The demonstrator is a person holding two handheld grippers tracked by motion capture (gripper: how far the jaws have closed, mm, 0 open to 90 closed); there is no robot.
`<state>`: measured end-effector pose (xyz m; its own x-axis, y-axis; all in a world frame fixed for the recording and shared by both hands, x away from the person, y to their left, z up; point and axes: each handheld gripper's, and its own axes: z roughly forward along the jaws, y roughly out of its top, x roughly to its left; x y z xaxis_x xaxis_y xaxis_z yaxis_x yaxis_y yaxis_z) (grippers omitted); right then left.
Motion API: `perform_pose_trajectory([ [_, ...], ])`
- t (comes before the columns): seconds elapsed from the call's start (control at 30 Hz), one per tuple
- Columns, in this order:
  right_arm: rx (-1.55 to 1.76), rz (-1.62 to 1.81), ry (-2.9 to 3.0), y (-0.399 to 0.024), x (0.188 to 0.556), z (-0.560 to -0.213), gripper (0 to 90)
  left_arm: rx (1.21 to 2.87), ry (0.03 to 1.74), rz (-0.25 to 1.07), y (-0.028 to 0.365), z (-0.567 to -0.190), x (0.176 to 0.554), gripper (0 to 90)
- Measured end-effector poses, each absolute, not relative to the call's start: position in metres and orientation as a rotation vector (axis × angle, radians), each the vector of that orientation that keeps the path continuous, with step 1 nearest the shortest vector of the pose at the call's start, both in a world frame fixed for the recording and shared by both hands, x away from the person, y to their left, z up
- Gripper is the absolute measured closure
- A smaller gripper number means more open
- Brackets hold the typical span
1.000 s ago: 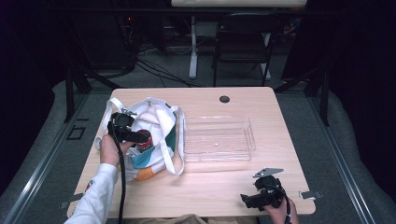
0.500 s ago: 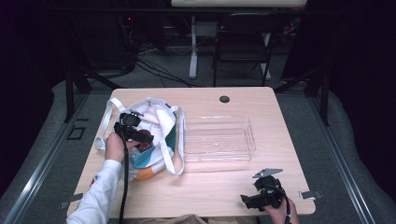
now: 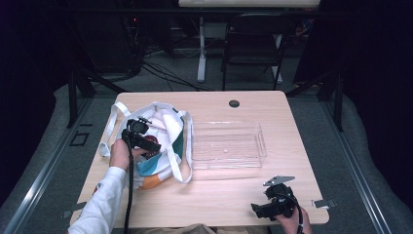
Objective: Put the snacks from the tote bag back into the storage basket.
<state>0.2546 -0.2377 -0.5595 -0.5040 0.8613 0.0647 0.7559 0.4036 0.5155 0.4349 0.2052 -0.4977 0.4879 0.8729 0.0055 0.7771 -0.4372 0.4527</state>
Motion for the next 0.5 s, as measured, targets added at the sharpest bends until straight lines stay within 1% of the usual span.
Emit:
perform_pose_trajectory([
  [0.03,1.431,0.731,2.453,-0.2379,0.2543,-0.5591,7.6,2.359,1.386,0.330,0.2050,-0.4986,0.4349,11.8],
  [0.13,1.431,0.740,2.456,-0.2373,0.2537,-0.5590,7.6,2.363,1.401,0.327,0.2058,-0.4995,0.4345,11.8],
  [0.27,1.424,0.733,2.452,-0.2373,0.2527,-0.5582,7.7,2.365,1.394,0.328,0.2057,-0.5013,0.4333,17.4],
  [0.3,1.424,0.733,2.452,-0.2373,0.2527,-0.5582,7.7,2.370,1.391,0.321,0.2055,-0.5015,0.4332,17.4],
  [0.5,1.415,0.729,2.456,-0.2370,0.2525,-0.5573,7.7,2.392,1.403,0.347,0.2037,-0.5032,0.4322,24.7],
])
